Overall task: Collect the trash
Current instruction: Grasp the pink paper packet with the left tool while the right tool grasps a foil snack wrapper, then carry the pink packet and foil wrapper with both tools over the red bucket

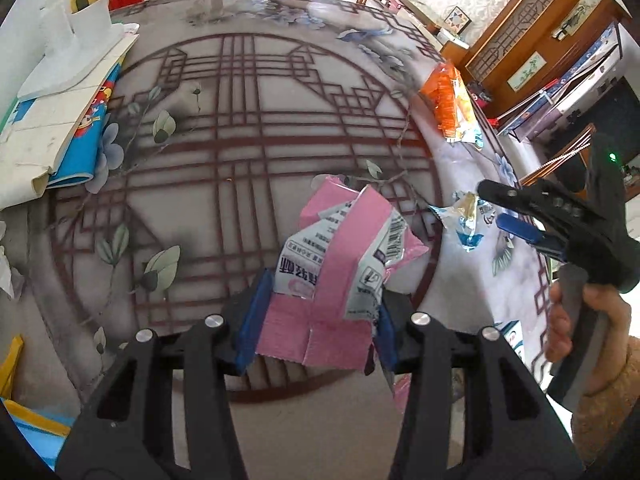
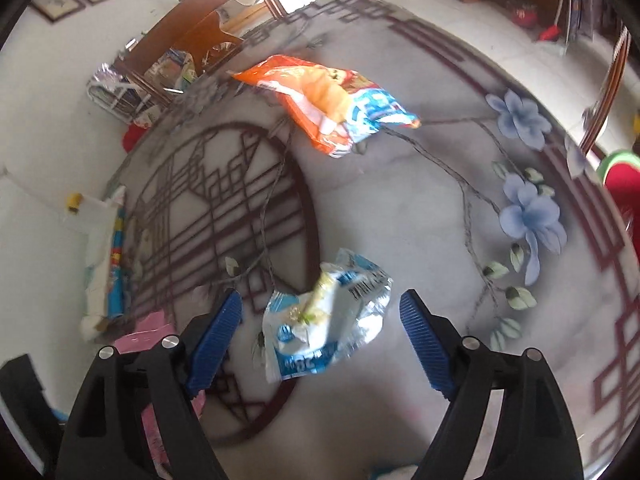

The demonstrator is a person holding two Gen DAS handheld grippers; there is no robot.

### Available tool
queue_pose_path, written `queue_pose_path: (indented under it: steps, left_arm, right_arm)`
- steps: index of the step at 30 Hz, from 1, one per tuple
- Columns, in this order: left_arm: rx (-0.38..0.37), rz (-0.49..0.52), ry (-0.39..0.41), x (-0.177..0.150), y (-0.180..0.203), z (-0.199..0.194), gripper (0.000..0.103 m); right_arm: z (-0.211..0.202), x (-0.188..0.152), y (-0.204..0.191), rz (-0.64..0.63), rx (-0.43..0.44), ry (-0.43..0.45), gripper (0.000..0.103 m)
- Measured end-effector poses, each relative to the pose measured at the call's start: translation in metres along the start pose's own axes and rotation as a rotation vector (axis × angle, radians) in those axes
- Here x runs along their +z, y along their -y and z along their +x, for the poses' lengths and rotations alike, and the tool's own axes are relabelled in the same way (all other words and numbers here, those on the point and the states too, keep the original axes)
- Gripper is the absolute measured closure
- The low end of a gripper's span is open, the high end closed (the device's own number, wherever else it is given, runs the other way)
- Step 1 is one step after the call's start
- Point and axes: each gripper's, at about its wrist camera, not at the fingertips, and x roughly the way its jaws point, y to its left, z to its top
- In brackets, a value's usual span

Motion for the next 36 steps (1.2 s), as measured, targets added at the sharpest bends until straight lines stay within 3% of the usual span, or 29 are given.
queue_pose_path:
  steps: [5, 11, 15, 27, 36]
  left_arm:
    - [-0.012, -0.004, 0.009, 0.004, -0.007, 0.0, 0.056]
    - [-0.022, -0.023, 0.02, 0.005, -0.013, -0.001, 0.056]
    - [-0.025, -0.035, 0.026, 0.003, -0.015, -0.002, 0.056]
    - [-0.032, -0.012, 0.089, 0.006, -0.002, -0.023, 0.056]
    - [-0.073, 0.057, 0.143, 0.014, 0.041, -0.041, 0.056]
  right_arm:
    - [0.013, -0.004, -0.007, -0.024, -0.044, -0.029, 0.027]
    - [0.02, -0.006, -0.011, -0.06, -0.059, -0.062, 0.063]
    - [0.015, -0.007, -0.016, -0.082, -0.034, -0.058, 0.074]
    - [-0.047, -0.017, -0.039, -0.21, 0.056, 0.065, 0.077]
    - [-0.101, -0.026, -0.014, -0.16, 0.103, 0.139, 0.077]
